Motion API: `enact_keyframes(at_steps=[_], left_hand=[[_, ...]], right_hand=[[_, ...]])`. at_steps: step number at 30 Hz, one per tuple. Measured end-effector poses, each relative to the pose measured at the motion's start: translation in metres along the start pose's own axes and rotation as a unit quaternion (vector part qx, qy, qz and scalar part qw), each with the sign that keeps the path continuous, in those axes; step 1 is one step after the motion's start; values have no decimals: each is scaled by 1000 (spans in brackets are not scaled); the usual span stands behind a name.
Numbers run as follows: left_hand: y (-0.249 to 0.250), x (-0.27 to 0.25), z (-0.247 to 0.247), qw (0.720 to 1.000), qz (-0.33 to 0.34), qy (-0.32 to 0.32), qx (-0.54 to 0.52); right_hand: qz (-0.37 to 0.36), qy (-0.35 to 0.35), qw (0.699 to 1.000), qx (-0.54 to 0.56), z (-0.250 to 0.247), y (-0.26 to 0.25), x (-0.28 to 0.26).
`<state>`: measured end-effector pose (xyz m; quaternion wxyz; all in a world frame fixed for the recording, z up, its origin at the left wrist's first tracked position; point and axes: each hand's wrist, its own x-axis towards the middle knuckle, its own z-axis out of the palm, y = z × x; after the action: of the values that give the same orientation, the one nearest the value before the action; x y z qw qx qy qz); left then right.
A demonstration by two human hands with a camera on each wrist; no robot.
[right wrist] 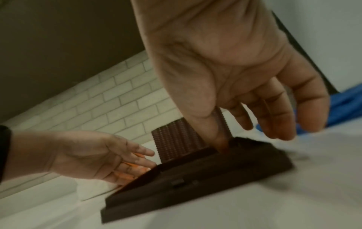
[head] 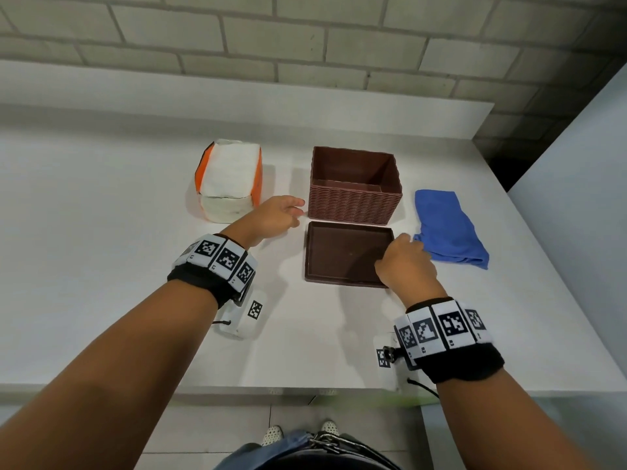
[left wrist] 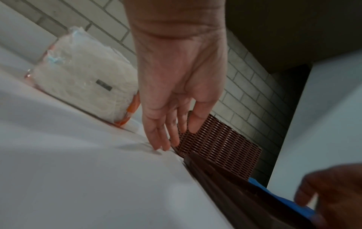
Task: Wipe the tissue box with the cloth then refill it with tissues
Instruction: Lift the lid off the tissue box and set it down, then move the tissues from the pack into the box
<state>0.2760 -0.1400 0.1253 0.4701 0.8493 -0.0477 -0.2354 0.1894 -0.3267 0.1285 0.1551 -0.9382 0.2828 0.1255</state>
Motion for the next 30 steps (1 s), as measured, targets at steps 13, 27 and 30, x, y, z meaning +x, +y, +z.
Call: enact_keyframes(at_steps=[13,27,30], left_hand=[[0,-29,-55,964,52,259,15],[-27,-22,-94,938,-116,283,-162],[-35,-17,-99,945,-113,265,-153]], right_hand=[[-340,-4,939,-56,-32,-113,-21],[-465,-47,865,-181,12,-219,10],[-451,-68,867,-202,14,-227,12]])
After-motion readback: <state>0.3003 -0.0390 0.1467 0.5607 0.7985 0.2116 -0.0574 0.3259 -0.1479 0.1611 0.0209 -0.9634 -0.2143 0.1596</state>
